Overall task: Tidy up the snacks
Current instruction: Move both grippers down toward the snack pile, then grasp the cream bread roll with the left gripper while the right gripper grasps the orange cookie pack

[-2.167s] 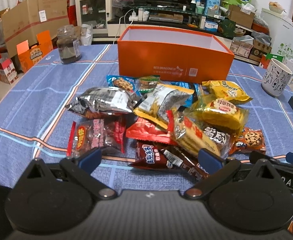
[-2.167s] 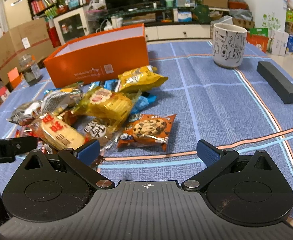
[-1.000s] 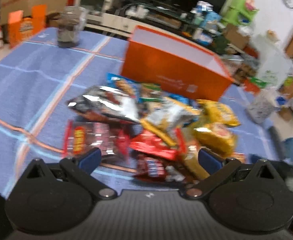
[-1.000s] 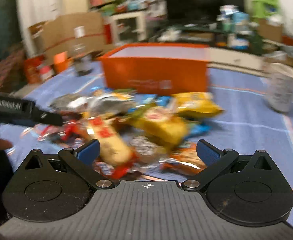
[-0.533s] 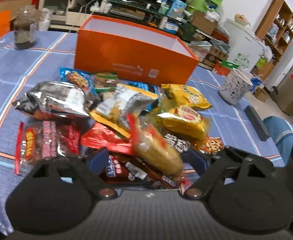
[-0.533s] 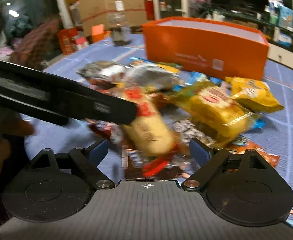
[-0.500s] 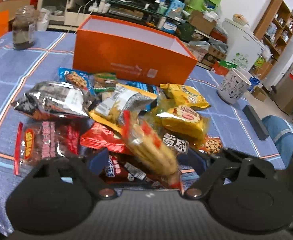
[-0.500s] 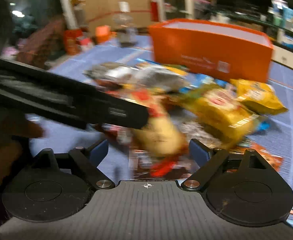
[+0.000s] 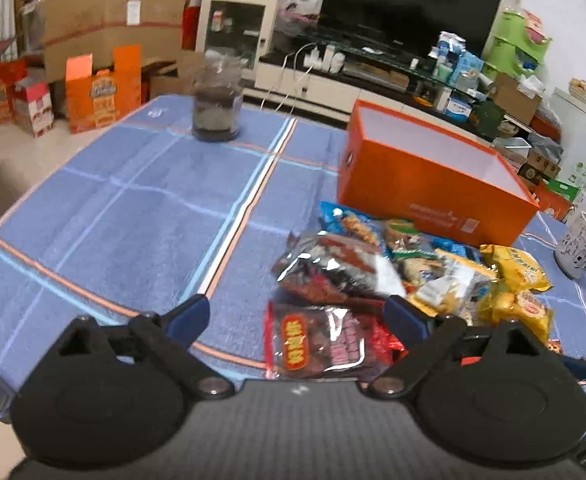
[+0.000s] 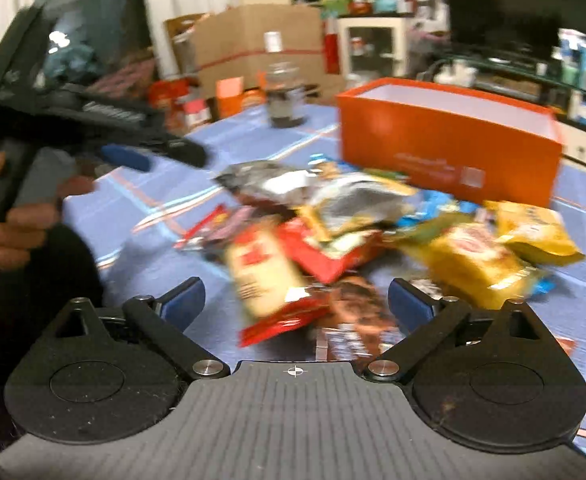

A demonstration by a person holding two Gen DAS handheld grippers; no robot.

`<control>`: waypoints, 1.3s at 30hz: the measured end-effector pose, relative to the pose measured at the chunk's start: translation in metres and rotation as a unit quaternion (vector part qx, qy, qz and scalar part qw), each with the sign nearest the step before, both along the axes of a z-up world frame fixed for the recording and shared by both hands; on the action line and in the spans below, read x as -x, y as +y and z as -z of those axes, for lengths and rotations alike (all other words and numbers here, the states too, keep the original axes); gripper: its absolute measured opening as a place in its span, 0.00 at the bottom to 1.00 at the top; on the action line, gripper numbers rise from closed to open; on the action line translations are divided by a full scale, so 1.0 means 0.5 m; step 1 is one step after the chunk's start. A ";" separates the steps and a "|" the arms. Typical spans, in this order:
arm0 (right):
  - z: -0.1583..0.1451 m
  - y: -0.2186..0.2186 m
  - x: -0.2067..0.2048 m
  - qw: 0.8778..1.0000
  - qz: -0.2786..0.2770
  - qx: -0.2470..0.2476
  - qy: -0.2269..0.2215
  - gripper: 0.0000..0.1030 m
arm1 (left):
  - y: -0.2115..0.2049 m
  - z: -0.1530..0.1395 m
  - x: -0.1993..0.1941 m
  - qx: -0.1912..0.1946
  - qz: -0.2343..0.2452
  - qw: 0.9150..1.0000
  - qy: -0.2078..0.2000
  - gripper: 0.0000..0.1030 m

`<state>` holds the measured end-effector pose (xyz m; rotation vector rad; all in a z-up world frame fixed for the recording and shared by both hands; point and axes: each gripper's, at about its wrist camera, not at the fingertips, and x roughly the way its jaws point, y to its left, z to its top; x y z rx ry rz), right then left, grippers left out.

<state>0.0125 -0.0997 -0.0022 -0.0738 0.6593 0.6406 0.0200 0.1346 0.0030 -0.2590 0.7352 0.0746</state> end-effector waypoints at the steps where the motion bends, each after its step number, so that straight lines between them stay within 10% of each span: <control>1: 0.001 -0.017 -0.002 1.000 0.016 0.001 0.000 0.89 | -0.001 0.009 -0.004 0.001 0.007 1.000 0.005 0.90; 10: 0.020 -0.229 -0.060 0.971 0.228 -0.054 0.040 0.91 | -0.128 0.049 0.019 -0.007 0.107 0.994 0.036 0.90; 16: 0.043 -0.317 -0.083 0.944 0.279 -0.147 0.102 0.91 | -0.251 0.038 0.056 -0.208 0.268 0.941 0.012 0.92; 20: 0.046 -0.286 -0.076 0.952 0.280 -0.088 0.089 0.91 | -0.223 0.063 0.074 -0.144 0.200 0.966 0.078 0.93; 23: 0.045 -0.277 -0.083 0.955 0.270 -0.085 0.089 0.91 | -0.228 0.071 0.105 -0.143 0.220 0.963 0.058 0.93; 26: 0.038 -0.278 -0.082 0.955 0.265 -0.094 0.091 0.91 | -0.267 0.073 0.121 -0.206 0.306 0.928 0.048 0.93; 31: 0.039 -0.281 -0.076 0.954 0.267 -0.096 0.093 0.91 | -0.287 0.090 0.117 -0.331 0.473 0.817 0.003 0.94; 33: 0.039 -0.280 -0.076 0.955 0.266 -0.095 0.093 0.91 | -0.283 0.102 0.093 -0.345 0.508 0.789 0.014 0.94; 35: 0.039 -0.279 -0.077 0.955 0.265 -0.094 0.092 0.91 | -0.279 0.106 0.068 -0.338 0.533 0.775 0.022 0.97; 39: 0.039 -0.276 -0.078 0.957 0.260 -0.093 0.093 0.91 | -0.273 0.098 0.024 -0.290 0.530 0.794 0.063 0.89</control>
